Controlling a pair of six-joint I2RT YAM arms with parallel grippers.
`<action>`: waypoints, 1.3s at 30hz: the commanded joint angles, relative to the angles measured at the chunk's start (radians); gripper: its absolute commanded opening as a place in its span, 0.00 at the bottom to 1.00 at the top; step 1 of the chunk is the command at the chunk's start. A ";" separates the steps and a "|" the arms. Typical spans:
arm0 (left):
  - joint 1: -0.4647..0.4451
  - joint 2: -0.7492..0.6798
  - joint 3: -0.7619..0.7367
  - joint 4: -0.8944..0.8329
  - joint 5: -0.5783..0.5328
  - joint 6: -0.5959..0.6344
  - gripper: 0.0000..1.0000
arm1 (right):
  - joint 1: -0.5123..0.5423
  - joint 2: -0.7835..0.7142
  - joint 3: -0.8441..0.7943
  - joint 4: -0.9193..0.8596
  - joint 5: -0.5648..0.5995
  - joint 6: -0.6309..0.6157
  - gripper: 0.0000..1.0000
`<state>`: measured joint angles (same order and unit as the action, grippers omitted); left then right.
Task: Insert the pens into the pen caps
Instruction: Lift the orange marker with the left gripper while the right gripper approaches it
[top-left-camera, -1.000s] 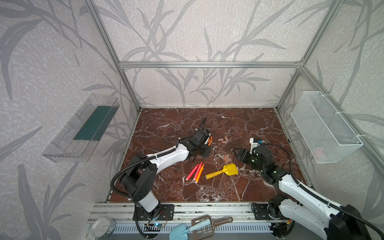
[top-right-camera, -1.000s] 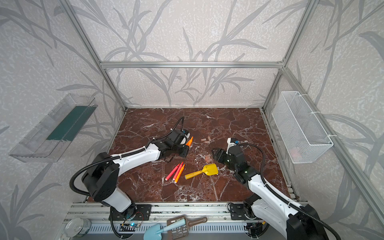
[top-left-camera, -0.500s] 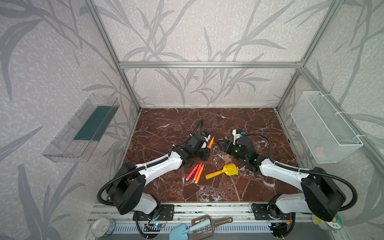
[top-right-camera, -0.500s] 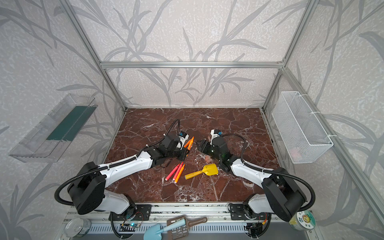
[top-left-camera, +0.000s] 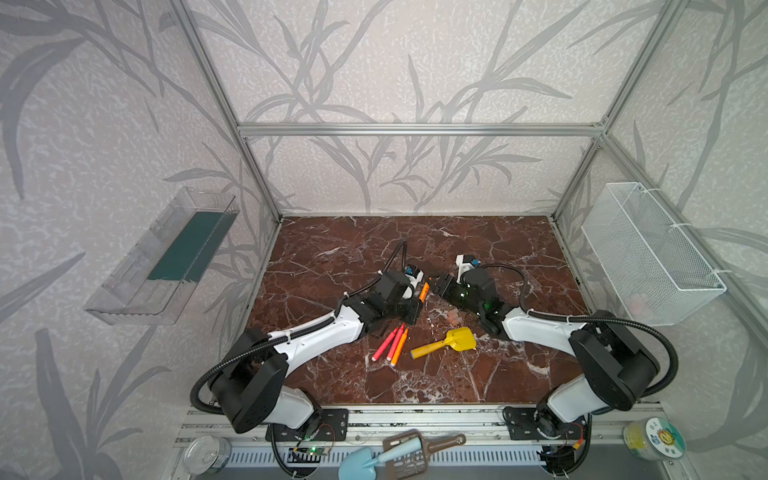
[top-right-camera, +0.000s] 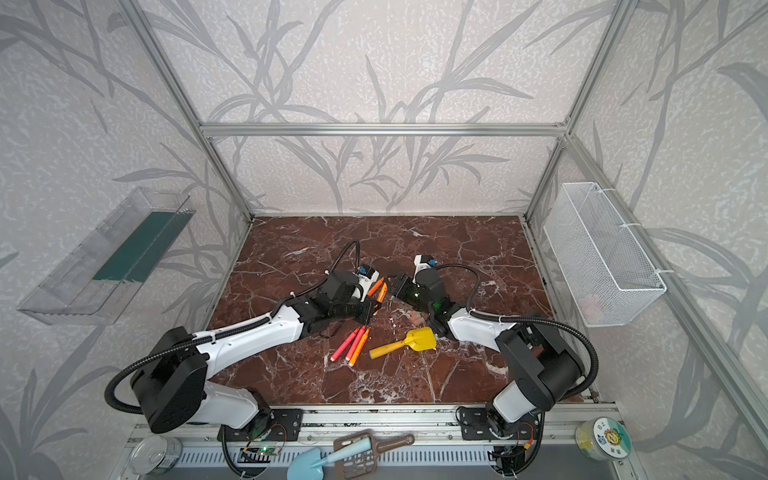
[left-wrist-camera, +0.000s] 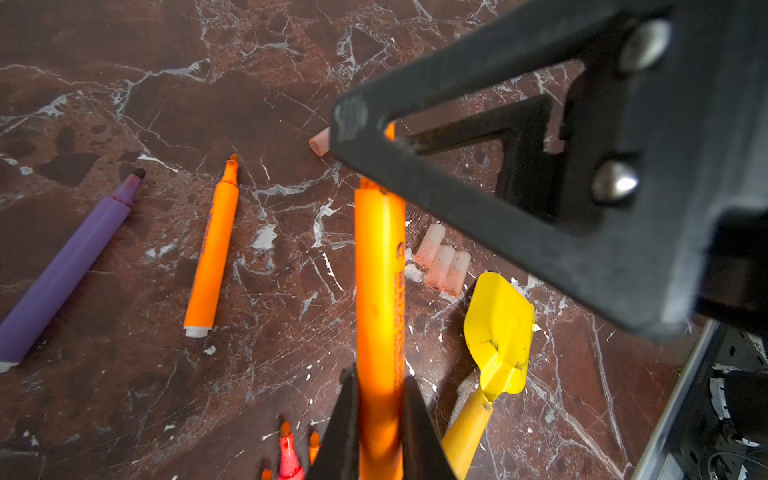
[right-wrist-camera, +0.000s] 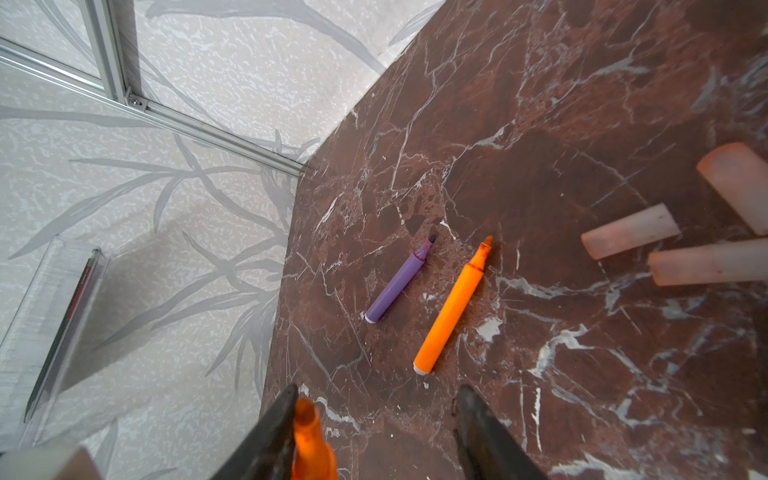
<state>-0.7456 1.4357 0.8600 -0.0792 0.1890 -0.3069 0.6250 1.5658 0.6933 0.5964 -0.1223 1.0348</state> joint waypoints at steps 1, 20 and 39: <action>-0.004 -0.025 -0.001 0.025 0.017 0.014 0.07 | 0.005 0.013 0.024 0.048 -0.020 0.022 0.57; -0.003 0.013 0.024 0.005 0.009 0.016 0.07 | 0.041 0.034 0.029 0.045 -0.044 0.058 0.27; -0.004 0.015 0.018 0.011 0.014 0.014 0.28 | 0.106 0.004 -0.011 0.107 -0.016 0.092 0.08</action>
<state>-0.7456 1.4441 0.8612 -0.0769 0.2031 -0.3065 0.7132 1.5894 0.6968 0.6518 -0.1535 1.1114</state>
